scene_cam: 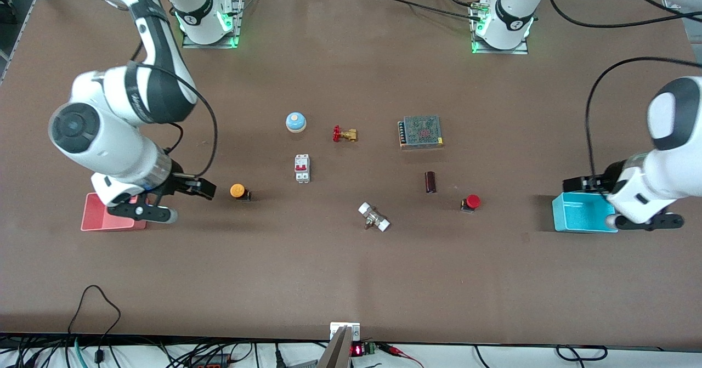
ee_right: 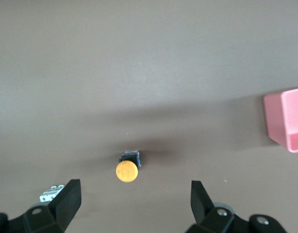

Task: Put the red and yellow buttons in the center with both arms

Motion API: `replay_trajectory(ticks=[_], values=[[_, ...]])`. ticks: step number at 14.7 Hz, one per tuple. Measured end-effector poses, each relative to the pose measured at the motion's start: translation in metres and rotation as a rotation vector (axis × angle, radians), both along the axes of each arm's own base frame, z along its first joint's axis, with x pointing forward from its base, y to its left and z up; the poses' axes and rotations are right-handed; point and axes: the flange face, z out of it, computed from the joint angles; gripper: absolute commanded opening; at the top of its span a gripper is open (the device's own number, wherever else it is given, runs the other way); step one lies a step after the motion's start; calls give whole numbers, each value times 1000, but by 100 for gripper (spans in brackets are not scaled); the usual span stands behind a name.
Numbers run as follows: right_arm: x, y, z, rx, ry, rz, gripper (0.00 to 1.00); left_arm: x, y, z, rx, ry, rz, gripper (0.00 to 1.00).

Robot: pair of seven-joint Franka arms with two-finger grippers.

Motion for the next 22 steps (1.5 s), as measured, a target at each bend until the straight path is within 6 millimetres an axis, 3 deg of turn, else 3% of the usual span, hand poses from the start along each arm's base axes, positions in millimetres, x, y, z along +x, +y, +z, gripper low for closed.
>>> replay_trajectory(ticks=[2, 5, 7, 9, 12, 14, 17, 22], values=[[-1, -9, 13, 1, -9, -11, 100, -5, 3, 20, -6, 22, -13, 100], [0, -31, 21, -11, -5, -13, 100, -17, -7, 53, -22, 18, -26, 100], [-1, -61, 35, -21, 8, 11, 100, -29, -16, 75, -32, 25, -33, 100], [-9, -101, 63, -14, 17, 25, 100, -41, -23, 93, -37, 36, -41, 100], [-31, -159, 99, 8, 49, 42, 100, -52, -40, 106, -24, 51, -58, 100], [-40, -183, 114, 14, 47, 71, 100, -58, -43, 112, -27, 51, -45, 100], [-48, -196, 122, 5, 66, 98, 100, -69, -39, 120, -18, 47, -30, 100], [-66, -176, 132, -36, 97, 129, 100, -88, -40, 130, -13, 45, -29, 100]])
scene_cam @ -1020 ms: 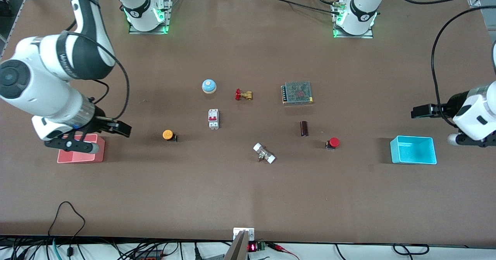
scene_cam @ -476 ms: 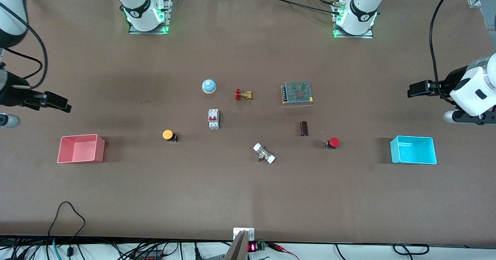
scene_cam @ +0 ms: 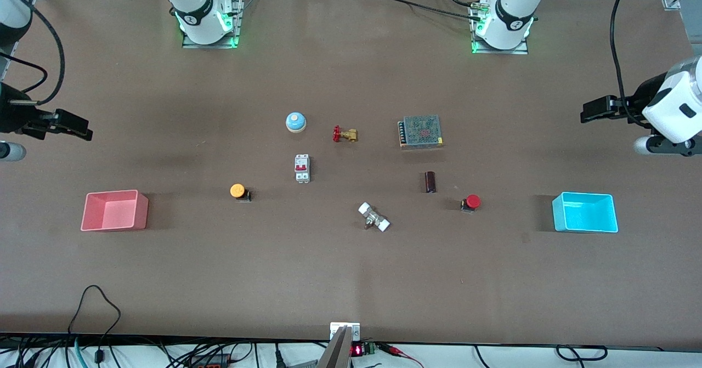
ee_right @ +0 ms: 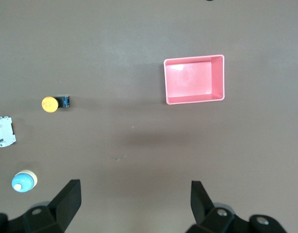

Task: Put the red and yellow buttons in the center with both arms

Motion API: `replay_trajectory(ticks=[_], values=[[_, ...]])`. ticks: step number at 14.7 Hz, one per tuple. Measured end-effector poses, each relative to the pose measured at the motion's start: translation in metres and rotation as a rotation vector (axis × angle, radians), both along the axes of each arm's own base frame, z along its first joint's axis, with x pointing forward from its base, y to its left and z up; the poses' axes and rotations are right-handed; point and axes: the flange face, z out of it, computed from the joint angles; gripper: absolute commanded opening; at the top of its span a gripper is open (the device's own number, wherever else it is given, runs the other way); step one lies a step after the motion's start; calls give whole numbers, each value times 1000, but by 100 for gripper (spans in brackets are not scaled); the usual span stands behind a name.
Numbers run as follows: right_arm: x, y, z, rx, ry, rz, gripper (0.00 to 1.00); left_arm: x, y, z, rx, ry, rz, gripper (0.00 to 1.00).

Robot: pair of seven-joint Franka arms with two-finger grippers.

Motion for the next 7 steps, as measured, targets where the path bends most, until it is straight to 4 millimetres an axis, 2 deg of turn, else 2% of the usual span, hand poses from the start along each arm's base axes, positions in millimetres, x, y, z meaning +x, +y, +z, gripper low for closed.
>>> replay_trajectory(ticks=[7], values=[[-27, -8, 10, 10, 0, -11, 100, -29, 10, 13, -11, -29, 21, 100]])
